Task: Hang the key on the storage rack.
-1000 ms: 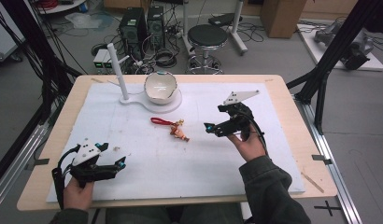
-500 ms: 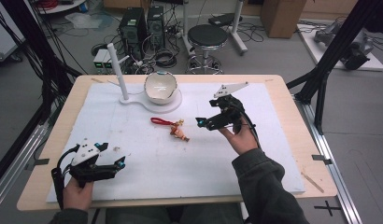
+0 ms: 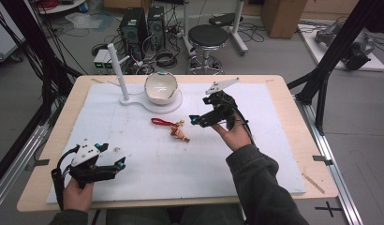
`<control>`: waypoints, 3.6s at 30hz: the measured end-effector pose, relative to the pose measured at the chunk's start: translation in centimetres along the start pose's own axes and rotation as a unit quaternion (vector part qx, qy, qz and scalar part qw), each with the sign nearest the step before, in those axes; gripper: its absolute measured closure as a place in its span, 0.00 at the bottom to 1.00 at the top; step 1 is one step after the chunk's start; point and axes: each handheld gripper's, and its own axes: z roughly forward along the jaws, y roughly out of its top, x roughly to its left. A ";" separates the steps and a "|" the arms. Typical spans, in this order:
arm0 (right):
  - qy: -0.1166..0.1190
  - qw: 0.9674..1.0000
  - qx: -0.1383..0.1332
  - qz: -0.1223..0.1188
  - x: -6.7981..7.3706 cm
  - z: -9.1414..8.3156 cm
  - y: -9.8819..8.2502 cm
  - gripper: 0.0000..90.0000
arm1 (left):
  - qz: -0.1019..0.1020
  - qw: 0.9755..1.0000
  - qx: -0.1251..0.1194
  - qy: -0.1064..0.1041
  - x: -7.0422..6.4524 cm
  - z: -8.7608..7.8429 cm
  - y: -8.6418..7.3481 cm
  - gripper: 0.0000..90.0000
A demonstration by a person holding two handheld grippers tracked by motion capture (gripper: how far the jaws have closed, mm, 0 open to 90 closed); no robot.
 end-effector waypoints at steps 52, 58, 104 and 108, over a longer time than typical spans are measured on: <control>0.039 0.995 0.086 -0.022 2.0 11.9 4.9 0.21 | -0.003 1.000 -0.006 -0.001 0.3 -0.2 0.1 0.23; 0.038 0.993 0.108 -0.037 2.0 13.1 4.6 0.29 | -0.004 1.000 -0.006 -0.001 0.3 -0.2 0.0 0.23; 0.021 0.976 0.214 -0.023 0.2 17.5 1.0 0.68 | -0.003 1.000 -0.007 -0.002 0.3 -0.2 0.1 0.23; 0.018 0.975 0.222 -0.023 0.1 17.6 0.9 0.71 | -0.004 1.000 -0.007 -0.002 0.3 -0.2 0.1 0.23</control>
